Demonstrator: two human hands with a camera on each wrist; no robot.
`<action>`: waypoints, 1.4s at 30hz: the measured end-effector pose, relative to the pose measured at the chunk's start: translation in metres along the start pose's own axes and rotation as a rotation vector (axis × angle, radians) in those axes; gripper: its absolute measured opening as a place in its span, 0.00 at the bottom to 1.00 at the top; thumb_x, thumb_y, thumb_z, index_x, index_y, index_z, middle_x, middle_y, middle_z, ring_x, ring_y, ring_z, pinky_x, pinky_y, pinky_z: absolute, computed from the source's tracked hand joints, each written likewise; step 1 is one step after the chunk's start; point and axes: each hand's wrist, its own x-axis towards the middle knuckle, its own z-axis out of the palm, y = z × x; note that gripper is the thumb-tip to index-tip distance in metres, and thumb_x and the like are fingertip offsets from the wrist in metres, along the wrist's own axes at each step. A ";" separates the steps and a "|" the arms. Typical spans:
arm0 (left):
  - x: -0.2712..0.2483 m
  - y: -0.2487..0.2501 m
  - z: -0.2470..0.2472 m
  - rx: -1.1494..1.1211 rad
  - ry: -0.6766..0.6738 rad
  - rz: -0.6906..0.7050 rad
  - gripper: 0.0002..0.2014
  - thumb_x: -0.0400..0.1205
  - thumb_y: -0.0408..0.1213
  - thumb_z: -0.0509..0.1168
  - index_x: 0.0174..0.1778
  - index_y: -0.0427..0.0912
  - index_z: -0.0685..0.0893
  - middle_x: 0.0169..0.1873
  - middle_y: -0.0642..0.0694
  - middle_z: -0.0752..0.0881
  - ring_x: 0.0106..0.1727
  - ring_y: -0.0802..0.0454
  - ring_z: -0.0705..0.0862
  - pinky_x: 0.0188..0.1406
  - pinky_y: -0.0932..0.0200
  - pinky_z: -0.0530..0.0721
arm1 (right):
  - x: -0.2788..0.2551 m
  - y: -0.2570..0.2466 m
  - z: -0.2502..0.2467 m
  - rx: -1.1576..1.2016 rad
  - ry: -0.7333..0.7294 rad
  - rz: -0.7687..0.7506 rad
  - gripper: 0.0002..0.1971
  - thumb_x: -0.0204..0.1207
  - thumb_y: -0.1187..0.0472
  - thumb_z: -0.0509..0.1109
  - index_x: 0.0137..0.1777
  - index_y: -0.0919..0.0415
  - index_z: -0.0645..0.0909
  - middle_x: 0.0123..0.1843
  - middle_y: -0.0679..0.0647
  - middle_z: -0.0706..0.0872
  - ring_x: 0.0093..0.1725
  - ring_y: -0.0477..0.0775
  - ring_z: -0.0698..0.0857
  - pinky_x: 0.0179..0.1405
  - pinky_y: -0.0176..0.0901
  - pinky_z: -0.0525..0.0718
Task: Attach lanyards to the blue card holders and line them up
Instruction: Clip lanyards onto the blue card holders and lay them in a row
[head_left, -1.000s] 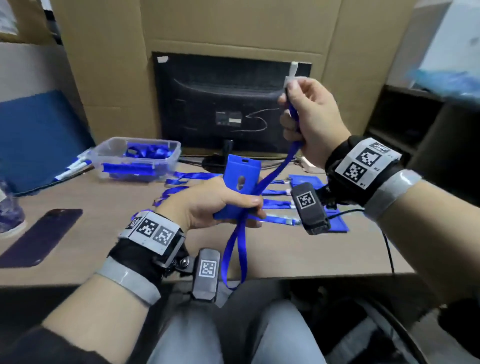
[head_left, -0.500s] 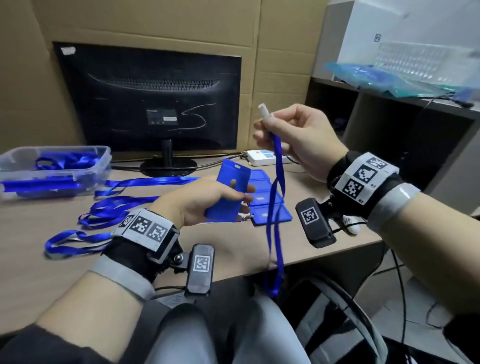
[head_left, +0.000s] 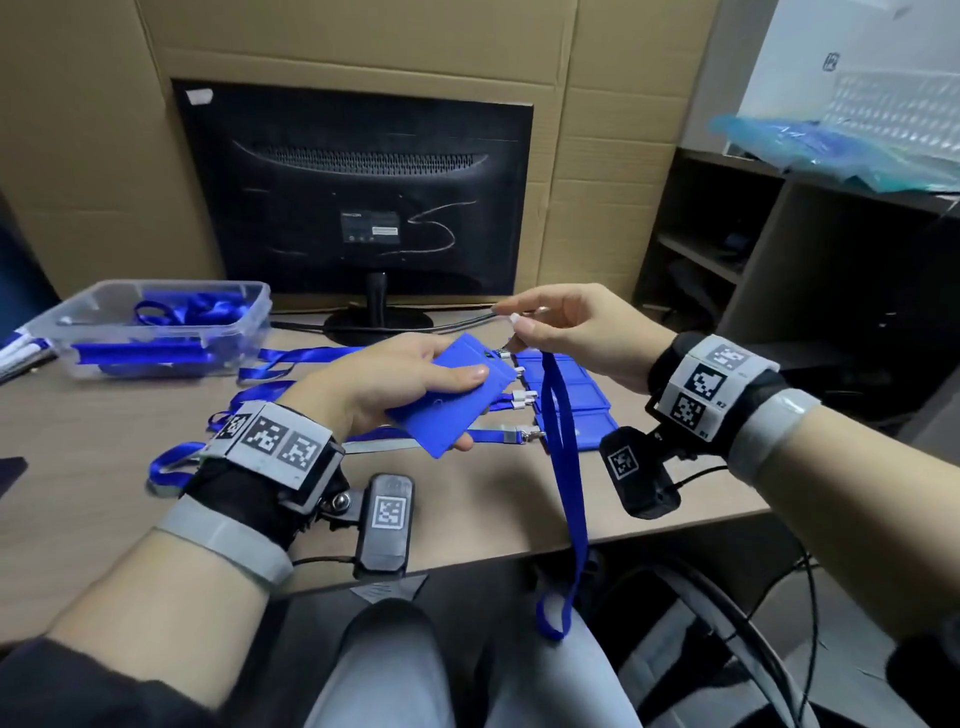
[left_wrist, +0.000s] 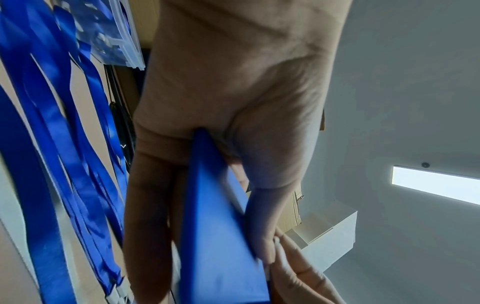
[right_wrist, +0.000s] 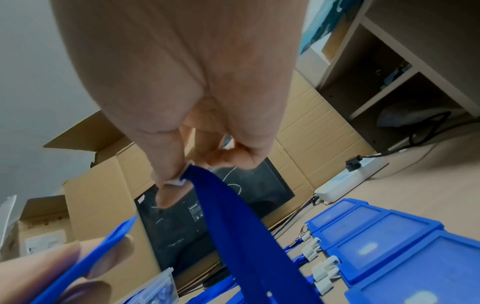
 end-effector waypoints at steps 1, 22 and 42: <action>0.000 0.000 -0.001 0.038 -0.012 0.000 0.14 0.86 0.44 0.73 0.64 0.41 0.88 0.49 0.36 0.94 0.47 0.29 0.93 0.56 0.33 0.91 | 0.000 0.001 0.000 -0.034 -0.014 -0.007 0.12 0.86 0.61 0.71 0.67 0.60 0.88 0.50 0.60 0.95 0.52 0.49 0.93 0.60 0.38 0.88; 0.008 -0.004 -0.003 0.119 0.023 -0.002 0.09 0.86 0.42 0.73 0.53 0.40 0.94 0.42 0.38 0.92 0.39 0.39 0.90 0.39 0.50 0.91 | -0.011 -0.009 0.001 -0.010 -0.100 0.160 0.09 0.77 0.70 0.79 0.55 0.74 0.89 0.46 0.69 0.94 0.42 0.58 0.95 0.47 0.45 0.94; 0.016 -0.012 0.002 0.073 0.040 -0.025 0.12 0.85 0.40 0.73 0.57 0.35 0.92 0.39 0.39 0.91 0.35 0.42 0.89 0.31 0.53 0.88 | -0.008 -0.004 0.013 -0.116 -0.027 0.055 0.03 0.80 0.71 0.74 0.50 0.73 0.87 0.43 0.61 0.92 0.44 0.58 0.93 0.55 0.51 0.93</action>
